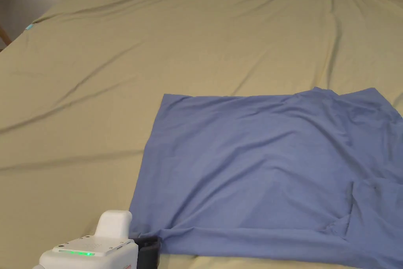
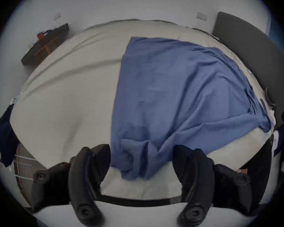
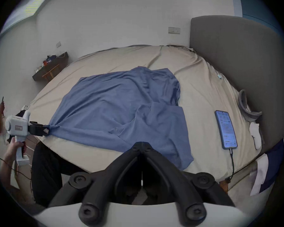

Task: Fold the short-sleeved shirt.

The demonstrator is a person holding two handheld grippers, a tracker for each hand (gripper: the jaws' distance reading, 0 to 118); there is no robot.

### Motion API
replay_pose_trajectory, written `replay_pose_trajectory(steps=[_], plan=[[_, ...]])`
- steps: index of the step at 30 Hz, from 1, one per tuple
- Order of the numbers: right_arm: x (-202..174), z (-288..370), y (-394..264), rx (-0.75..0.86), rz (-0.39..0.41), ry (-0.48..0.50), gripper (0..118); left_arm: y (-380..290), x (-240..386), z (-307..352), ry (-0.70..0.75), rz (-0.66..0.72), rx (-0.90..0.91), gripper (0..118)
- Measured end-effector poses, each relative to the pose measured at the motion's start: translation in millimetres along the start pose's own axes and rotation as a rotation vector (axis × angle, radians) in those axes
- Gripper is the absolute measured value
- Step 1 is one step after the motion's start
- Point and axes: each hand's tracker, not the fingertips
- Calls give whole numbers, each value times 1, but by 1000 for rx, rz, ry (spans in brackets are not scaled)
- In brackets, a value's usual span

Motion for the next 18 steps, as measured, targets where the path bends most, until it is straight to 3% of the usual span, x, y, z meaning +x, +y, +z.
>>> replay_pose_trajectory(steps=[2, 4, 6, 7, 8, 12, 18], plan=[[-1, -7, -2, -22, 1, -3, 2, -1, 3, -6, -28, 5, 11, 7], [1, -12, -4, -36, -3, -7, 2, -2, 9, -5, -55, 56, 34, 4], [4, -17, -6, -58, -8, -17, 3, -1, 17, -5, -18, -5, 22, 4], [8, -18, -7, -62, -12, -27, 15, -2, 15, -4, -22, 8, 21, 4], [12, -21, -7, -75, -23, -36, 55, -2, 12, -2, -34, 27, 18, 4], [37, -37, -16, -134, -51, -94, 115, 0, 10, 7, -41, 46, 25, 4], [68, -75, -23, -209, -188, -71, 114, 3, 18, 9, -17, 13, 14, 4]])
